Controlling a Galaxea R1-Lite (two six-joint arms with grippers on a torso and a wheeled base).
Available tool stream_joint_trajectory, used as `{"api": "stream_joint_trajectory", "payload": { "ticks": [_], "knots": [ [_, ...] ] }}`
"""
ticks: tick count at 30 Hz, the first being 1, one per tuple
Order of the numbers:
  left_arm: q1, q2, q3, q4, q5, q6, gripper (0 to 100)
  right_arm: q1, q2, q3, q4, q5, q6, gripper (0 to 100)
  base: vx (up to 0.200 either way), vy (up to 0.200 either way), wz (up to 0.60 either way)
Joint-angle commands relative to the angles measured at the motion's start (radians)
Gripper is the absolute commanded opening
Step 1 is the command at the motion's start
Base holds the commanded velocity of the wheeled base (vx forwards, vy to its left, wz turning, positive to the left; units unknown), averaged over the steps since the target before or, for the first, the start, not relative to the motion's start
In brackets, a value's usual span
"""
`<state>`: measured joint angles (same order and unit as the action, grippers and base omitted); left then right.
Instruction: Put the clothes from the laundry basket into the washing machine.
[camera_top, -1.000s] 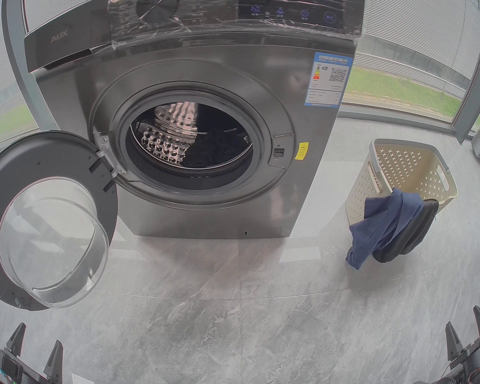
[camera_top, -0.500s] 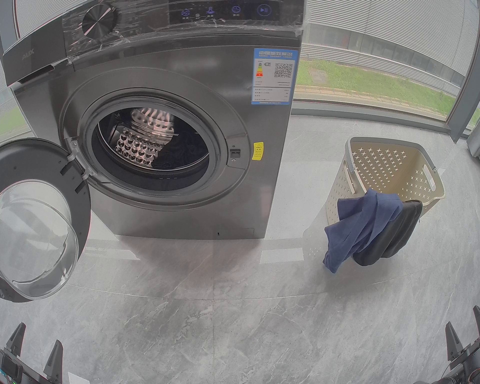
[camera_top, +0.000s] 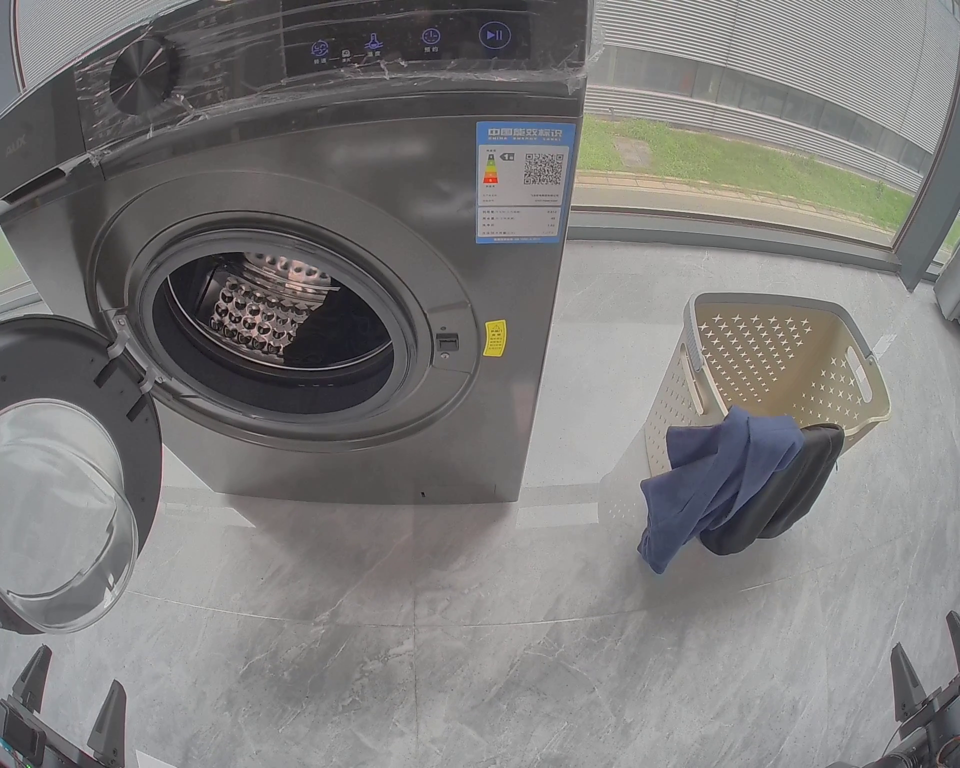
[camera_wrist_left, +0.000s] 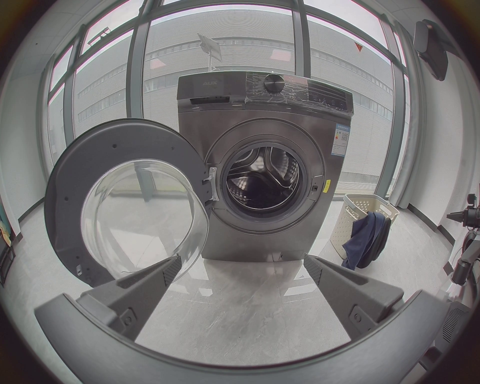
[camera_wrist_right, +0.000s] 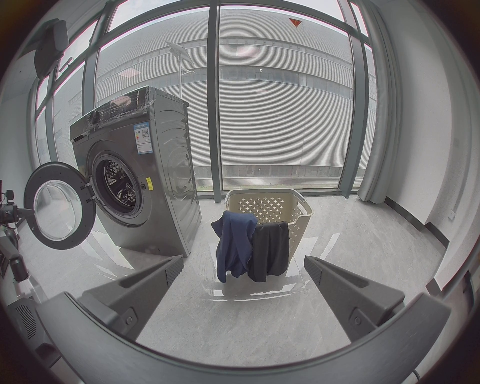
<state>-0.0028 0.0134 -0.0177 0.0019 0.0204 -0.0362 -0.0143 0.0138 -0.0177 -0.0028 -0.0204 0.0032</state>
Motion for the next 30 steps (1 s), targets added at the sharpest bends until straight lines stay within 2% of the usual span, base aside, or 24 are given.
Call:
{"api": "stream_joint_trajectory", "payload": {
  "ticks": [1, 30],
  "knots": [
    [0.0, -0.013, 0.018, 0.001, 0.0, -0.001, 100, 0.0, -0.002, 0.018, 0.0, -0.001, 0.0, 100, 0.0, 0.0, 0.0],
    [0.0, -0.013, 0.018, 0.0, 0.001, -0.005, 100, 0.0, -0.002, 0.018, 0.0, 0.0, -0.002, 100, 0.0, -0.193, 0.0]
  ]
}}
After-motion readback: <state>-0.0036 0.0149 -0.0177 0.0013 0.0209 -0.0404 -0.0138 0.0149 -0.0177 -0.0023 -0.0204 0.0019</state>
